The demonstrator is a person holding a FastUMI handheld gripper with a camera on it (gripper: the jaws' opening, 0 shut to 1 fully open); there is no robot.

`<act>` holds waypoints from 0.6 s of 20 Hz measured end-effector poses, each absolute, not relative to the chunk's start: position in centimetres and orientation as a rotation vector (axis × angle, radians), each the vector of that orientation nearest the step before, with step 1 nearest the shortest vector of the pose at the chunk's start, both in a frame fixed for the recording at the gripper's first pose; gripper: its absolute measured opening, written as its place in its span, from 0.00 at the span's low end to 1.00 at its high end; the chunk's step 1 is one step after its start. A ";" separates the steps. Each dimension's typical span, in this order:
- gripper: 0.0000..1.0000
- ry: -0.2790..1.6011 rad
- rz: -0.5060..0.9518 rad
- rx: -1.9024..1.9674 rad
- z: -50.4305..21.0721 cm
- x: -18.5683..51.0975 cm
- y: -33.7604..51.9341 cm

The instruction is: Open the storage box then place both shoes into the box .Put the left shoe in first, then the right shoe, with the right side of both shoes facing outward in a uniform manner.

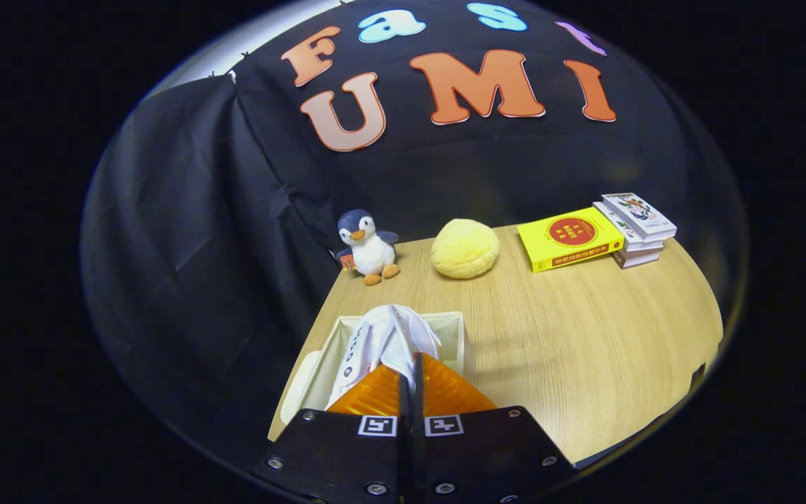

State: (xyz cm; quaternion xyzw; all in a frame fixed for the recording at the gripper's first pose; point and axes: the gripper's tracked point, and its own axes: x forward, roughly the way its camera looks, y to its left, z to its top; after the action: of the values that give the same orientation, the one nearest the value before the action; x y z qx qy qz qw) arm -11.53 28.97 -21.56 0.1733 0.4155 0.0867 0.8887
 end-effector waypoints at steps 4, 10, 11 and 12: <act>0.00 0.934 0.145 0.325 -24.3 -12.4 30.3; 0.04 1.109 0.114 0.267 -28.6 -15.1 30.4; 0.06 1.118 0.126 0.277 -28.6 -15.2 30.6; 0.10 1.107 0.150 0.294 -28.0 -14.9 30.9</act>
State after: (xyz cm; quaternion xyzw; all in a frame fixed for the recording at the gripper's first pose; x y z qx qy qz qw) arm -14.87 30.89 -27.97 0.1388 0.5232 0.0711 0.8378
